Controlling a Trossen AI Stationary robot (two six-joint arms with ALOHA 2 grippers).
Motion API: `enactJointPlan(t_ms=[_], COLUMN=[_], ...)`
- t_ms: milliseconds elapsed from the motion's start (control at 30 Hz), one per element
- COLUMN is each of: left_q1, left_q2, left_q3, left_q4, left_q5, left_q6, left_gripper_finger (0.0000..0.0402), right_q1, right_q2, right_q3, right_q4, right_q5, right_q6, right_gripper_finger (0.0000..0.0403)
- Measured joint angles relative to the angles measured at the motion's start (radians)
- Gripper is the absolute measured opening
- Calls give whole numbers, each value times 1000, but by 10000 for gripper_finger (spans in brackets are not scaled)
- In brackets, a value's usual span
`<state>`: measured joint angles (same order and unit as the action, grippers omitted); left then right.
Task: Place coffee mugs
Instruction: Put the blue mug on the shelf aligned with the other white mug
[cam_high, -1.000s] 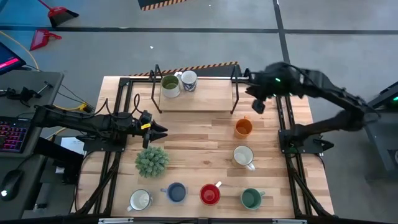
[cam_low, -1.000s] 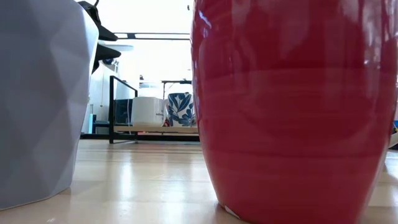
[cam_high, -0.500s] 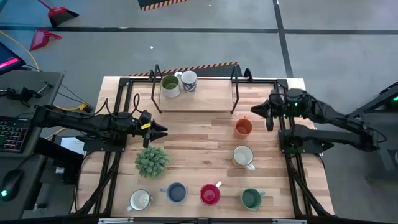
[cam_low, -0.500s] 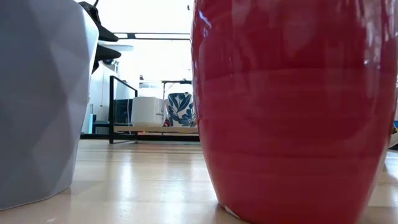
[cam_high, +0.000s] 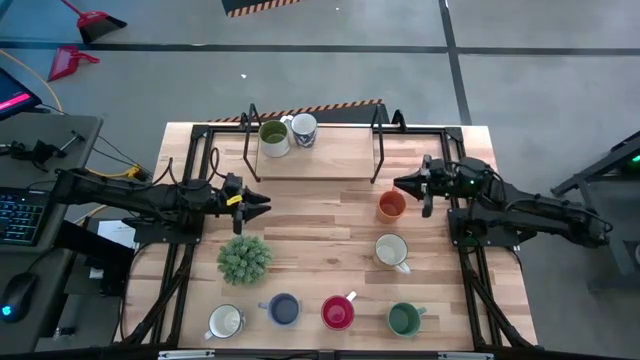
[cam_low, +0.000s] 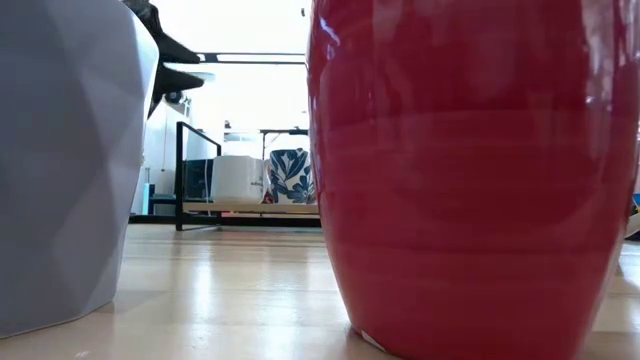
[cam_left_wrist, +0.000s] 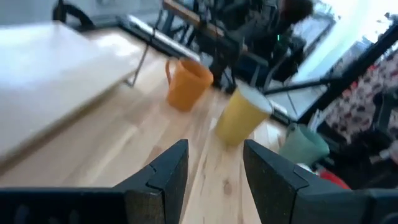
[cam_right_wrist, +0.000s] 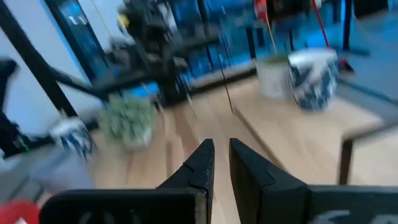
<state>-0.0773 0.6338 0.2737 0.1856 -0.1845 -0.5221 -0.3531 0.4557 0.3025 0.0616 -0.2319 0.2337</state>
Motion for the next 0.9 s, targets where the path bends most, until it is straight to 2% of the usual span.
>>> enactJointPlan(t_ms=[67, 167, 233, 267, 367, 433, 533, 767, 900], left_q1=[5, 6, -1, -6, -35, -56, -97, -256, -383], left_q2=[9, 25, 24, 21, 23, 58, 126, 320, 433], left_q3=[-1, 5, 53, 94, 275, 418, 607, 994, 1124], left_q4=[85, 273, 299, 259, -82, -357, -659, -1132, -1315], left_q5=[-15, -20, -17, -11, 0, -6, -8, 51, 112], left_q6=[40, 191, 276, 311, 349, 325, 261, 97, -25], left_gripper_finger=[142, 142, 142, 142, 142, 142, 142, 142, 142], right_q1=[0, -1, -1, -1, -1, -1, -1, -1, -1], right_q2=[0, 0, 0, 0, 1, 1, 1, 0, 0], right_q3=[-8, -8, -8, -8, -9, -9, -9, -9, -9], right_q4=[63, 75, 51, 29, -41, -69, -73, -51, -57], right_q5=[-8, -8, -8, -8, -8, -8, -7, -1, 17], right_q6=[2, -5, -6, -3, 21, 44, 70, 134, 175], right_gripper_finger=[32, 32, 32, 32, 32, 32, 32, 32, 32])
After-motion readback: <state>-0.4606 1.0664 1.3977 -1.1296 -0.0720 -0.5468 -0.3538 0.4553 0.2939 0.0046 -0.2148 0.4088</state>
